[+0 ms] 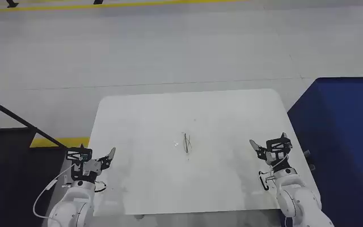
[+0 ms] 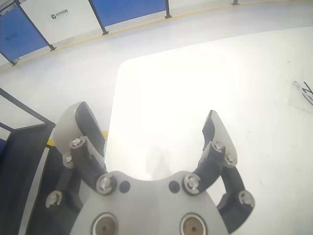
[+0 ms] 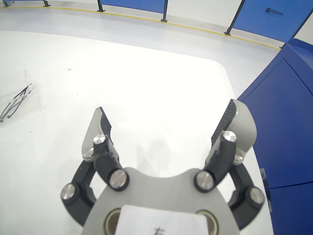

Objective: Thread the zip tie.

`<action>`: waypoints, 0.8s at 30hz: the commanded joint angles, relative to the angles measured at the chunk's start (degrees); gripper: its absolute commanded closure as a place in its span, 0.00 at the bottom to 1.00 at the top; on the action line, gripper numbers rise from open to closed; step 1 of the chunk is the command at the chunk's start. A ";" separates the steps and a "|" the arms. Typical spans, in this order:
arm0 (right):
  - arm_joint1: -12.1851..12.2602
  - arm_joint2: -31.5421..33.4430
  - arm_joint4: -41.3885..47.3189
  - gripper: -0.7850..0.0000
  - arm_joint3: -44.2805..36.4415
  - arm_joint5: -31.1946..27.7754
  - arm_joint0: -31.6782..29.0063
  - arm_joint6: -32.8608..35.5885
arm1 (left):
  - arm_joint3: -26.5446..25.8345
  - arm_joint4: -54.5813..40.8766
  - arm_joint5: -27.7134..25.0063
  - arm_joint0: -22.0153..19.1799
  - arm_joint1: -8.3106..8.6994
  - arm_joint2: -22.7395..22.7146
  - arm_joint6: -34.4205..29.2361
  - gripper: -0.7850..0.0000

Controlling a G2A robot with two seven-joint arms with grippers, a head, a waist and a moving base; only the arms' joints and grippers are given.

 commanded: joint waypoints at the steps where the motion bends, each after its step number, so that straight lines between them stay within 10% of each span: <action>1: 0.00 0.00 0.00 0.00 0.00 0.00 0.00 0.00 | 0.00 0.00 0.00 0.00 0.00 0.00 0.00 0.00; 10: 0.08 -0.45 -0.19 0.00 -0.34 -2.02 -0.07 0.96 | 0.00 0.00 0.00 0.00 0.00 0.00 0.00 0.00; 16: 0.41 -3.55 3.66 0.00 -11.96 -10.69 4.69 25.04 | 0.00 0.00 0.00 0.00 0.00 0.00 0.00 0.00; 24: -0.38 -11.18 22.25 0.00 -15.89 -5.24 19.67 59.05 | 0.00 0.00 0.00 0.00 0.00 0.00 0.00 0.00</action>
